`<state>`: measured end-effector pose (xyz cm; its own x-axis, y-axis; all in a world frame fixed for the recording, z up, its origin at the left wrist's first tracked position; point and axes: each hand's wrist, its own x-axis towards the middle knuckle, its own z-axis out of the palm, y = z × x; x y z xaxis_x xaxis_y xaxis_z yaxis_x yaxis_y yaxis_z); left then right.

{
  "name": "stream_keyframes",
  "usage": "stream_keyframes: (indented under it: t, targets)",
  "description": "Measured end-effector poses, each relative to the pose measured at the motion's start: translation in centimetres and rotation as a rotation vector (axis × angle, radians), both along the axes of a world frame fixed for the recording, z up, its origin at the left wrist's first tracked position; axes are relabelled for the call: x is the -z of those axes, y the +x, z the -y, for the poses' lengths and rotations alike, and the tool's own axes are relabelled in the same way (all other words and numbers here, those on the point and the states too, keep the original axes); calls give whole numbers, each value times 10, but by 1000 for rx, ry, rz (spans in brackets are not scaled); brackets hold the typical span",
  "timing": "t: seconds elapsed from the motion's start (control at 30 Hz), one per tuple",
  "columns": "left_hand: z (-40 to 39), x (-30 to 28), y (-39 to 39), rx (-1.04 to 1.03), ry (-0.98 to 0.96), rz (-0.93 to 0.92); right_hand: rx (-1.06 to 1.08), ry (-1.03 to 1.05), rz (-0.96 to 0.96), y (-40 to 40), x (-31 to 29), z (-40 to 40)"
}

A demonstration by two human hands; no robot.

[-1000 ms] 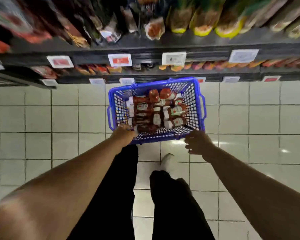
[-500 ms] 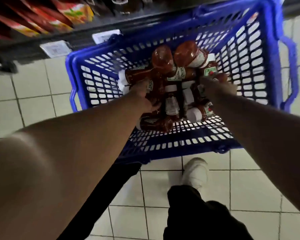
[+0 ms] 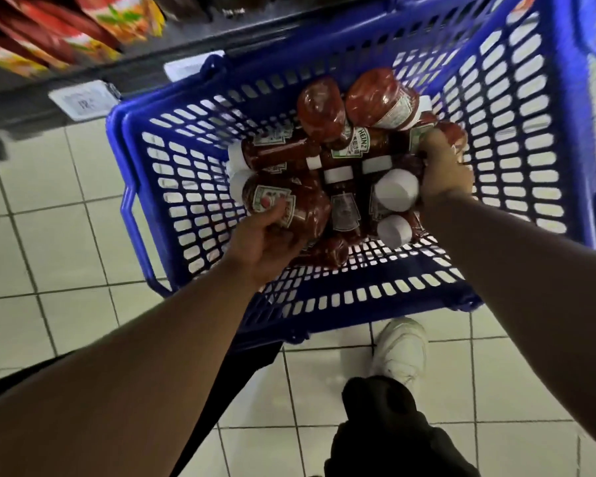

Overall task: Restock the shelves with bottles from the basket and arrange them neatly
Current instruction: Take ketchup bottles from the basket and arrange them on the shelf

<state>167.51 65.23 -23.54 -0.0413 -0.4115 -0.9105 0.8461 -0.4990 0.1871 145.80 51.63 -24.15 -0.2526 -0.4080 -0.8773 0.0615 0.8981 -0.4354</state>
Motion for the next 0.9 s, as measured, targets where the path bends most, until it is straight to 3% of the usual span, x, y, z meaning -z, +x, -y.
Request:
stream_keyframes:
  t: [0.1, 0.17, 0.23, 0.27, 0.43, 0.67, 0.9]
  targets:
    - [-11, -46, 6, 78, -233, -278, 173, -74, 613, -6, -52, -23]
    - [-4, -85, -1, 100, -345, -339, 148, -62, 798, -15, -93, -39]
    - [14, -134, -10, 154, -382, -256, 36, -74, 955, -18, -144, -51]
    - [23, -163, -14, 185, -361, -191, -33, -80, 970, -16, -174, -55]
    - [54, -343, -26, 305, -447, -44, -301, -295, 634, -16, -339, -51]
    - [66, -633, -18, 238, -655, 239, -421, -639, 619, -20, -607, -9]
    - [78, -818, 5, 274, -795, 809, -493, -954, 641, -5, -792, 14]
